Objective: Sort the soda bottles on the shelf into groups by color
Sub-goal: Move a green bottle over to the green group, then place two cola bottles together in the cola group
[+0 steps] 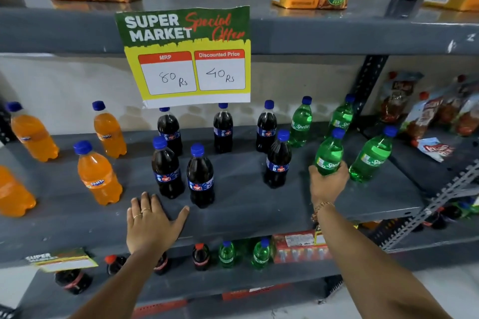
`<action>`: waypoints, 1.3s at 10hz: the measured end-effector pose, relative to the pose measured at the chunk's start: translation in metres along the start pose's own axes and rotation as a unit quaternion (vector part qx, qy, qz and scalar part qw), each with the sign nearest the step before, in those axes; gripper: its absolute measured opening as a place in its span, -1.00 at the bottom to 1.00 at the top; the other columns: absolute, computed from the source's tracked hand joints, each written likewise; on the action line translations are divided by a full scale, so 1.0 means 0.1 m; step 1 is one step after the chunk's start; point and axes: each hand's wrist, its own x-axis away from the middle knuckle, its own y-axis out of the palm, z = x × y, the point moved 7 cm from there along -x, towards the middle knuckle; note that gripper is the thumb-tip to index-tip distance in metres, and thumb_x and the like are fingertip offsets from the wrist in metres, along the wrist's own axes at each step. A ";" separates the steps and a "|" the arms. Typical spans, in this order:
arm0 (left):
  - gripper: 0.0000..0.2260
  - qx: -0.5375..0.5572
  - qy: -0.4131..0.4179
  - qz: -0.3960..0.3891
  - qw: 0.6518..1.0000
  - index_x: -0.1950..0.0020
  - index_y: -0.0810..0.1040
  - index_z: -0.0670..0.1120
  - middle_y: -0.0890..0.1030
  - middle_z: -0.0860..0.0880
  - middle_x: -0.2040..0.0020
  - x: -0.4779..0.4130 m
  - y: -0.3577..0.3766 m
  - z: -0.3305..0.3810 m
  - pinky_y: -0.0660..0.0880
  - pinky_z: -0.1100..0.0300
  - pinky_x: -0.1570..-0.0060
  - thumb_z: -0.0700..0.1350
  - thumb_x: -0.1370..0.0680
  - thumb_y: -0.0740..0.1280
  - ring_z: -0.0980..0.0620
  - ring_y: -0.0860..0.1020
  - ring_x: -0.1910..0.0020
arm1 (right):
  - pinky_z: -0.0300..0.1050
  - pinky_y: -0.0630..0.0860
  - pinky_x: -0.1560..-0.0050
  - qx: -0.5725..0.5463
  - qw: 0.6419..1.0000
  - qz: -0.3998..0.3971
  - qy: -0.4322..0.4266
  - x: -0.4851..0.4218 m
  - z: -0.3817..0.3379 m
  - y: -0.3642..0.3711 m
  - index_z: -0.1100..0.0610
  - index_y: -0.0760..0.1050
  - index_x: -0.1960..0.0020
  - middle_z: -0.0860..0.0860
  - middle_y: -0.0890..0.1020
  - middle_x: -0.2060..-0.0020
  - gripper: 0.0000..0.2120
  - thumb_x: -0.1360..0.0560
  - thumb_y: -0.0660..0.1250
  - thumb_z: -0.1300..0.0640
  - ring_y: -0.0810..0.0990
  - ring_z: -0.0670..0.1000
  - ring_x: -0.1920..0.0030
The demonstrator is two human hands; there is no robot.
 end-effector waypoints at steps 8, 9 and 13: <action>-0.22 0.128 0.015 0.004 0.992 -0.41 0.22 -0.19 0.31 -0.17 -0.45 -0.19 -0.06 0.01 0.13 -0.03 -0.48 0.29 -0.39 0.31 -0.16 0.15 -0.48 | -0.40 0.33 -0.13 -0.003 0.915 -0.371 -0.160 2.12 -0.66 1.19 0.01 0.22 -0.28 -0.12 0.31 -0.16 -0.29 -0.25 0.48 -0.11 0.29 -0.10 -0.26; -0.40 0.218 0.019 0.014 0.976 -0.30 0.35 -0.13 0.47 -0.13 -0.29 -0.20 -0.11 0.05 0.36 -0.04 -0.29 0.13 -0.39 0.41 -0.13 0.35 -0.34 | -0.03 0.48 -0.22 0.009 0.908 -0.408 -0.095 2.13 -0.47 1.29 -0.13 0.26 -0.19 -0.09 0.44 -0.13 -0.38 -0.23 0.48 -0.04 0.43 -0.05 -0.21; -0.55 0.392 -0.010 0.040 0.919 -0.26 0.48 -0.10 0.61 -0.13 -0.14 -0.29 -0.30 0.05 0.38 0.12 -0.07 -0.03 -0.42 0.46 -0.10 0.50 -0.18 | -0.23 0.39 -0.13 -0.030 0.948 -0.318 -0.002 1.64 -0.42 1.16 0.12 0.25 -0.31 -0.10 0.51 -0.08 -0.35 -0.32 0.48 0.27 0.51 -0.12 -0.07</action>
